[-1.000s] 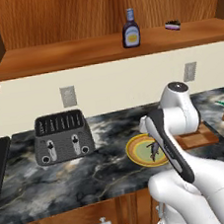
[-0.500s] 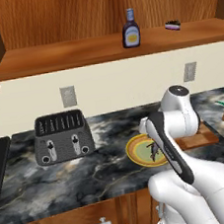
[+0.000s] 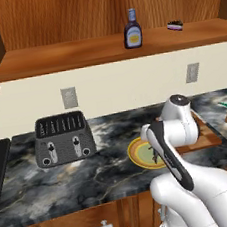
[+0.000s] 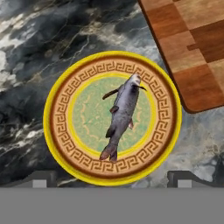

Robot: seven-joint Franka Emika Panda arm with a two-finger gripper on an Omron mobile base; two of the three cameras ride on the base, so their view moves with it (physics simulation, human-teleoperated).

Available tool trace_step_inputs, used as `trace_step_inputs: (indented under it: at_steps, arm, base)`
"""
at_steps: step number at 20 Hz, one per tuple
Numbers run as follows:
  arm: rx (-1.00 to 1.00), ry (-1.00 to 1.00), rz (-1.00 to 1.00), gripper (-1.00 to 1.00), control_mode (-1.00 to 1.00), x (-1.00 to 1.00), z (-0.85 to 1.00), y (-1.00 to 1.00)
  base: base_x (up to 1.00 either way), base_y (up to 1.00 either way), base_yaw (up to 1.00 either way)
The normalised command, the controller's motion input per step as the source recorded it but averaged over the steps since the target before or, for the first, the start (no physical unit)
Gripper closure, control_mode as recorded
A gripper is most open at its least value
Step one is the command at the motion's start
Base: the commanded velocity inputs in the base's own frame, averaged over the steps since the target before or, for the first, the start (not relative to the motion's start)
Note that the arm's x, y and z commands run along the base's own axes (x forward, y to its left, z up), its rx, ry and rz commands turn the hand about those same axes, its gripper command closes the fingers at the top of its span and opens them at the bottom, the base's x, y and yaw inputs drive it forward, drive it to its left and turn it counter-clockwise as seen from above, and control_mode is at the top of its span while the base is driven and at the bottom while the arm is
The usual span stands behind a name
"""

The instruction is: Pick the fish from the plate and place it on the cutting board. Then pick the condiment bottle from the cabinet and place it next to the cutting board.

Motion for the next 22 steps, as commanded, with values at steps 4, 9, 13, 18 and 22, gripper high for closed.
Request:
trace_step_inputs:
  at_steps: [4,9,13,18,22]
  arm:
    - [0.0,0.0,-0.03,-1.0,-1.0,0.14,-0.19,-0.09]
    - [0.0,-0.01,-0.01,-1.0,-1.0,0.17,-0.16,-0.09]
    - [0.0,-0.02,-0.01,-1.0,-1.0,0.17,-0.19,-0.07]
    - [0.0,-0.01,-0.01,-1.0,-1.0,0.13,-0.21,-0.01]
    - [0.0,0.0,-0.01,-1.0,-1.0,0.04,-0.25,0.0]
  base:
    - [0.0,0.0,0.0]
    - [0.0,0.0,0.0]
    - [0.0,0.0,0.0]
    - [0.0,0.0,0.0]
    - [0.0,0.0,0.0]
